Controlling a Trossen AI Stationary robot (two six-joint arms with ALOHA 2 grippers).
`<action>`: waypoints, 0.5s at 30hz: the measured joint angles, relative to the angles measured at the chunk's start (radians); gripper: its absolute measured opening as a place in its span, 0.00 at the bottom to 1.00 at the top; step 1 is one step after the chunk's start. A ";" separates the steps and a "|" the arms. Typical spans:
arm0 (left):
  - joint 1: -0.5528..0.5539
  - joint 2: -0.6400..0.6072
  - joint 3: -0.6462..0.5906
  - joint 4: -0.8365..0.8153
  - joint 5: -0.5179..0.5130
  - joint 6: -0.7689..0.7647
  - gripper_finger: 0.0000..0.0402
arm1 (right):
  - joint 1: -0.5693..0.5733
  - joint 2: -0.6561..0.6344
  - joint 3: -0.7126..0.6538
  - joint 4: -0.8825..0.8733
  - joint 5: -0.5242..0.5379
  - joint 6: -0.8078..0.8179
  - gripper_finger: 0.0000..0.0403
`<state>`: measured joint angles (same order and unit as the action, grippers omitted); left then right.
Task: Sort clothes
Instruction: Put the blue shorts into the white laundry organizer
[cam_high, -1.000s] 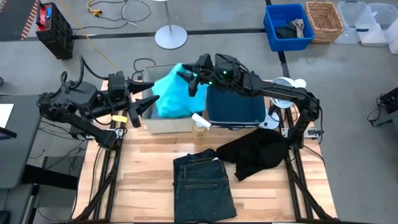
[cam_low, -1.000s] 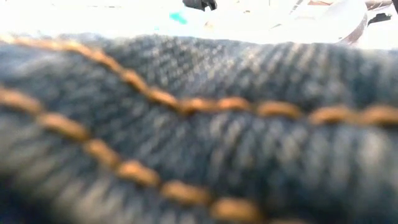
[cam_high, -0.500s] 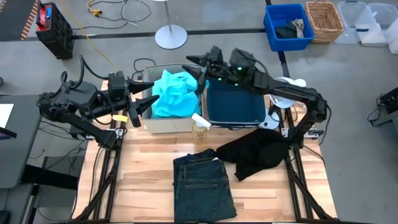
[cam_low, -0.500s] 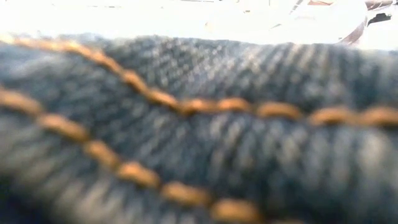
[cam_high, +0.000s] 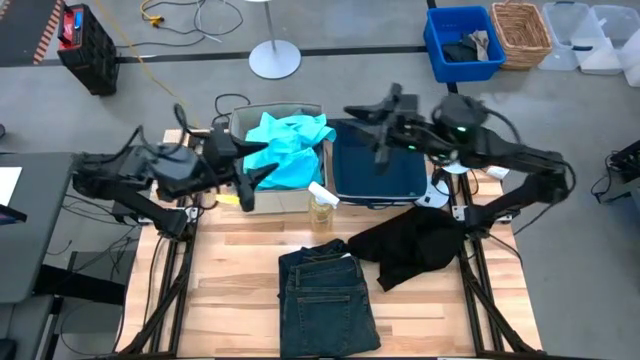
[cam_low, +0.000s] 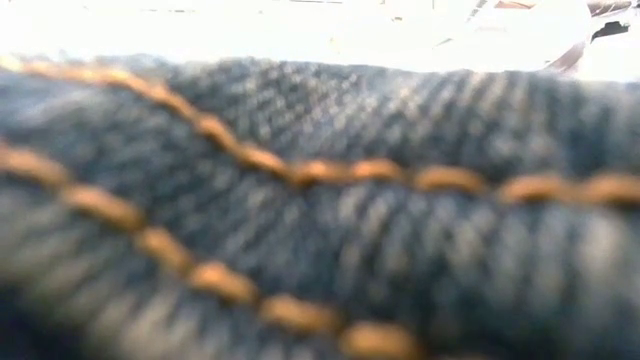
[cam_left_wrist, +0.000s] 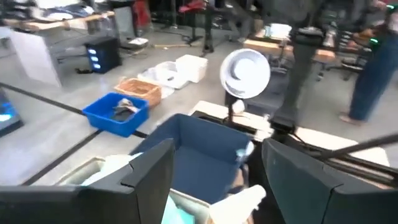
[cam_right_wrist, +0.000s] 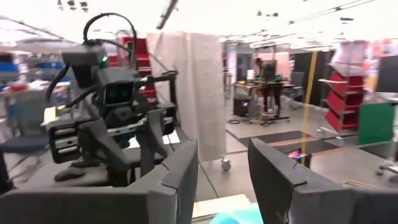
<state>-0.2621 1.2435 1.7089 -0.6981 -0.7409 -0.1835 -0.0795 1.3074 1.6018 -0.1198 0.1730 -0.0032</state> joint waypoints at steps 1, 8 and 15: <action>0.009 0.006 0.000 0.002 0.036 0.003 0.59 | 0.007 -0.033 -0.030 0.003 0.020 0.002 0.37; 0.142 0.091 0.000 -0.032 0.171 -0.030 0.59 | 0.116 -0.203 -0.201 -0.011 0.170 0.038 0.37; 0.328 0.163 0.001 -0.073 0.326 -0.090 0.59 | 0.296 -0.242 -0.267 -0.024 0.293 0.045 0.37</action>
<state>0.0662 1.4062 1.7100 -0.7716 -0.4152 -0.2735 0.2164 1.0655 1.3350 -0.1437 0.4656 0.0422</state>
